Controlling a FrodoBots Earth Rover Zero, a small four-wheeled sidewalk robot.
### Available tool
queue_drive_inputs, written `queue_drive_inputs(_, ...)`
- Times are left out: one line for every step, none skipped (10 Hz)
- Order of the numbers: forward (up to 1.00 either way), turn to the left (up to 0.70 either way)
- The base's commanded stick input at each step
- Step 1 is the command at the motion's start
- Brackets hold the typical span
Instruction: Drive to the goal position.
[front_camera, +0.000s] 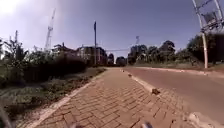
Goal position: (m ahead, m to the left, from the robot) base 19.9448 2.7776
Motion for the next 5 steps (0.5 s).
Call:
queue_drive_inputs(1.0, 0.0)
queue_drive_inputs(1.0, 0.0)
queue_drive_inputs(1.0, 0.0)
queue_drive_inputs(1.0, 0.0)
queue_drive_inputs(1.0, 0.0)
